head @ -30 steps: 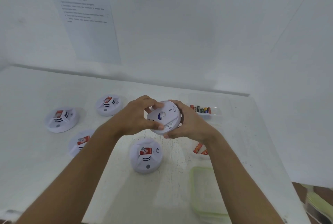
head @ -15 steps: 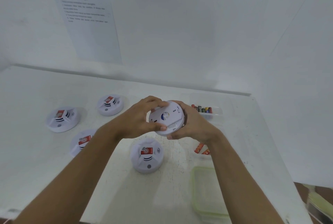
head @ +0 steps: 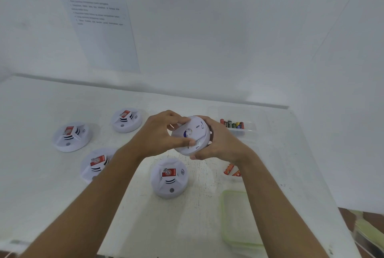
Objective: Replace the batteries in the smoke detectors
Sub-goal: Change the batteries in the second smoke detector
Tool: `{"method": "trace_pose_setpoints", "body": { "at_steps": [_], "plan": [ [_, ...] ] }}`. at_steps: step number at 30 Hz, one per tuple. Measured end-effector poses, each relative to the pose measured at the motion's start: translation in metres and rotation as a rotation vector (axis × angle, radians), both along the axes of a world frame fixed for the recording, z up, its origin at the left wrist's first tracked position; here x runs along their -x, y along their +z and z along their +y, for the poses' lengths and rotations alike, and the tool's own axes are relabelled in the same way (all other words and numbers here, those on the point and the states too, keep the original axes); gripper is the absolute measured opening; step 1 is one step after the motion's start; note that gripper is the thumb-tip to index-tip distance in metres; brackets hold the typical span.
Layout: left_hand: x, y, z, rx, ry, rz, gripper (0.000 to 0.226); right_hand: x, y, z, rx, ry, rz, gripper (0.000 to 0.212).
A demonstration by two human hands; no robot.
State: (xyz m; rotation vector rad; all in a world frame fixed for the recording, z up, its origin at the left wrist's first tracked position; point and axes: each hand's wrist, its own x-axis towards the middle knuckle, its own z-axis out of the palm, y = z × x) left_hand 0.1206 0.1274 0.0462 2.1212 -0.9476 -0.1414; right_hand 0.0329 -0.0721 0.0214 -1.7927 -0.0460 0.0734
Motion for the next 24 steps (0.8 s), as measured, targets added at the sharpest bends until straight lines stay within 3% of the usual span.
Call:
{"method": "trace_pose_setpoints", "body": {
  "at_steps": [6, 12, 24],
  "plan": [
    [0.0053, -0.0003, -0.0044, 0.022, 0.051, -0.052, 0.062, 0.0026, 0.0032, -0.0009, 0.014, -0.026, -0.028, 0.091],
    [0.0041, 0.0021, -0.0002, -0.003, -0.067, -0.054, 0.07, 0.0053, 0.0004, -0.0023, 0.078, -0.018, -0.043, 0.095],
    [0.0046, 0.0022, -0.0014, 0.024, -0.093, -0.063, 0.064, 0.0052, 0.0029, -0.0038, 0.119, -0.016, -0.029, 0.093]
  ]
}}
